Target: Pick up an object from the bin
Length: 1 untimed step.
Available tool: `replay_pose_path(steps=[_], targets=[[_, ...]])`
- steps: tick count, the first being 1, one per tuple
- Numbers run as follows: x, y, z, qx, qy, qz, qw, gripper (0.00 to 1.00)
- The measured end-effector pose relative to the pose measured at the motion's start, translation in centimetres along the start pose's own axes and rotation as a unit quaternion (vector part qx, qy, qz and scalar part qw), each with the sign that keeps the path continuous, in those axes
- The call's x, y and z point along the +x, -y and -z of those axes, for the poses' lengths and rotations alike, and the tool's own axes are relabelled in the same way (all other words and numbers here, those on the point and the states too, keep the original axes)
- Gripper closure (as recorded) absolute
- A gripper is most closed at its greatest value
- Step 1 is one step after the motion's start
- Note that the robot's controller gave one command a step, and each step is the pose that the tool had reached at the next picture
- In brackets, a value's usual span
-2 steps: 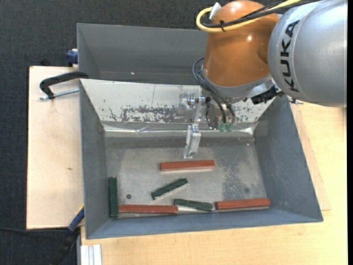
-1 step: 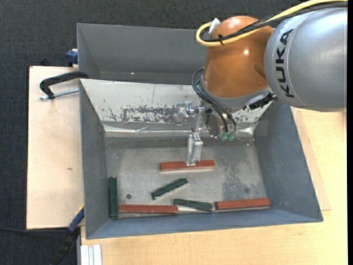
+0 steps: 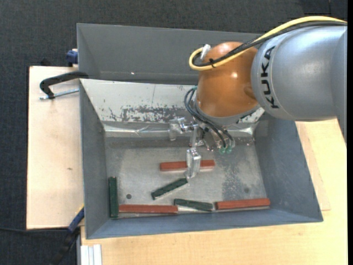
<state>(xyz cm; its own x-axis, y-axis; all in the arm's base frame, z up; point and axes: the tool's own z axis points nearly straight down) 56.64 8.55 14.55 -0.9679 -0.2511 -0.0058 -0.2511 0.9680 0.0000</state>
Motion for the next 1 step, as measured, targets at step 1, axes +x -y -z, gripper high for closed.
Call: replay_pose_path(steps=[1], targets=[[3.0,2.88,-7.04,0.0,0.0031,-0.04,0.9992,1.0]])
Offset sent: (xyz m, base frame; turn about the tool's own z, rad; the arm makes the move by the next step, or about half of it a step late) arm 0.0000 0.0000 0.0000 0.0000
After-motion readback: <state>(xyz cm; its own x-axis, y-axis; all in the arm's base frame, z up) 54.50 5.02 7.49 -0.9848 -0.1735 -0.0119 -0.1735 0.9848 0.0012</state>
